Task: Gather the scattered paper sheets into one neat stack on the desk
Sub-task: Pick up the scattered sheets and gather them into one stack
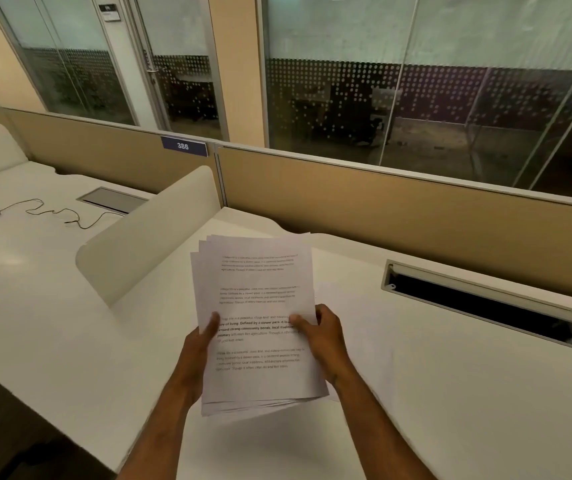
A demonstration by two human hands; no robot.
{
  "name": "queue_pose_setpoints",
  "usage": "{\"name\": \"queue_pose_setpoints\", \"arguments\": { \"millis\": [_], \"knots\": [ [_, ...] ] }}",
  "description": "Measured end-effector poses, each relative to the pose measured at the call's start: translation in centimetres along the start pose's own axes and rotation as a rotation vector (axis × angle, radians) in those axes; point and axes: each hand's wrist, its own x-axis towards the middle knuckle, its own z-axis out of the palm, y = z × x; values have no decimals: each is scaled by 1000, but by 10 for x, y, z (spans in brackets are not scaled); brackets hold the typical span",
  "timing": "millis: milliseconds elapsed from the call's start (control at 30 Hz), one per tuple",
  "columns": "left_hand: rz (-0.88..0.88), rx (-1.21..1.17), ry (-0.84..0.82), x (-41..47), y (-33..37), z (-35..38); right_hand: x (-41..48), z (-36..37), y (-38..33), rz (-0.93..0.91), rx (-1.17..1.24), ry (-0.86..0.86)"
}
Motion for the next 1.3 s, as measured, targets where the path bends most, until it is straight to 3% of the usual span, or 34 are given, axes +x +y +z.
{"name": "queue_pose_setpoints", "arguments": {
  "millis": [100, 167, 267, 367, 467, 533, 700, 833, 1000, 1067, 1300],
  "knots": [
    [27, 64, 40, 7, -3, -15, 9, 2, 5, 8, 28, 17],
    [20, 63, 40, 11, 0, -26, 16, -13, 17, 49, -33, 183],
    [20, 47, 39, 17, 7, -42, 19, -52, 62, 317, -481, 469],
    [14, 43, 41, 25, 14, -58, 8, -74, 100, 598, -793, 504],
    [16, 49, 36, 31, 19, -69, 1, -76, 114, 613, -905, 520],
    [12, 51, 35, 35, 20, -76, 2, -76, 115, 616, -891, 511],
    [12, 49, 45, 38, 22, -93, 12, -84, 108, 760, -521, 555],
    [24, 51, 57, 38, 26, -108, 10, -91, 77, 562, -324, 611],
    [43, 33, 73, 37, 35, -121, 14, -89, -6, 97, -655, 837],
    [48, 31, 76, 38, 37, -124, 12, -79, -28, -71, -829, 854],
    [51, 25, 69, 35, 33, -128, -8, 13, 8, -273, -1300, 500]
  ]
}}
